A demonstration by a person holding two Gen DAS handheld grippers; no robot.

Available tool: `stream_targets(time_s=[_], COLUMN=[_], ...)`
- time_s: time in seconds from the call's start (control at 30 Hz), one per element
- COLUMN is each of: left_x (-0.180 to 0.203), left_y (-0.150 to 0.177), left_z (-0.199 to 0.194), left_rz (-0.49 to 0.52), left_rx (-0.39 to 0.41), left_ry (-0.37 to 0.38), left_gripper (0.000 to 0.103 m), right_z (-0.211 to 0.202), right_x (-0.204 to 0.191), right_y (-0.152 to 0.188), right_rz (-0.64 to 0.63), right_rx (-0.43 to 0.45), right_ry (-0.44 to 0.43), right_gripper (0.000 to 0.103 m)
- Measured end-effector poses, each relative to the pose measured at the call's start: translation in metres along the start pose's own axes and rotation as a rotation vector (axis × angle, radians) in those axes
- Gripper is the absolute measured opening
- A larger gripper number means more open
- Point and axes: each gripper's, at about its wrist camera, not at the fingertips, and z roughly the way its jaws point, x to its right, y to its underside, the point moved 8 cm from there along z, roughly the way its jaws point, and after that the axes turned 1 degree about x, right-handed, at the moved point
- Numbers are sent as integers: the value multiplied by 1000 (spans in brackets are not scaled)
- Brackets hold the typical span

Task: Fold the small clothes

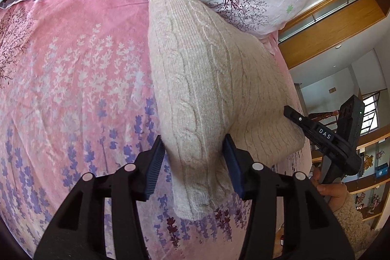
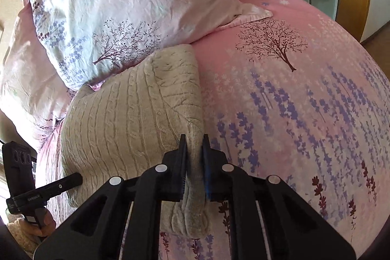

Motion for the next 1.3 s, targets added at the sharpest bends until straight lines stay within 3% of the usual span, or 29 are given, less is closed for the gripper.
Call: stream_targets(time_s=[0.23, 0.3, 0.37, 0.4, 0.47, 0.53, 0.63, 0.83, 1.07, 1.13, 1.3], left_x=[5, 7, 9, 10, 12, 15, 19, 18, 23, 23, 24], left_y=[0, -5, -12, -17, -28, -39, -54, -75, -78, -78, -77], left_z=[0, -4, -10, -12, -16, -18, -11, 11, 27, 31, 40], left_rz=[22, 20, 18, 18, 20, 20, 12, 25, 43, 39, 29], left_rx=[17, 34, 62, 75, 100, 113, 96, 32, 24, 19, 10], left_ry=[-9, 0, 11, 11, 15, 11, 15, -52, -70, -66, -51], left_gripper=[52, 55, 66, 69, 73, 80, 86, 87, 92, 92, 92], right_z=[8, 5, -3, -5, -8, -5, 13, 47, 51, 56, 61], right_x=[16, 19, 21, 22, 24, 22, 15, 11, 3, -3, -20], right_y=[3, -1, -7, -12, -22, -32, -45, -45, -43, -39, -32], right_rz=[144, 154, 183, 203, 242, 264, 292, 315, 305, 313, 285], right_rx=[-8, -12, 0, 9, 17, 6, -73, -200, -222, -253, -277], right_ry=[-103, -121, -146, -166, -210, -248, -291, -284, -332, -379, -424], right_gripper=[17, 28, 49, 56, 79, 85, 87, 87, 87, 79, 74])
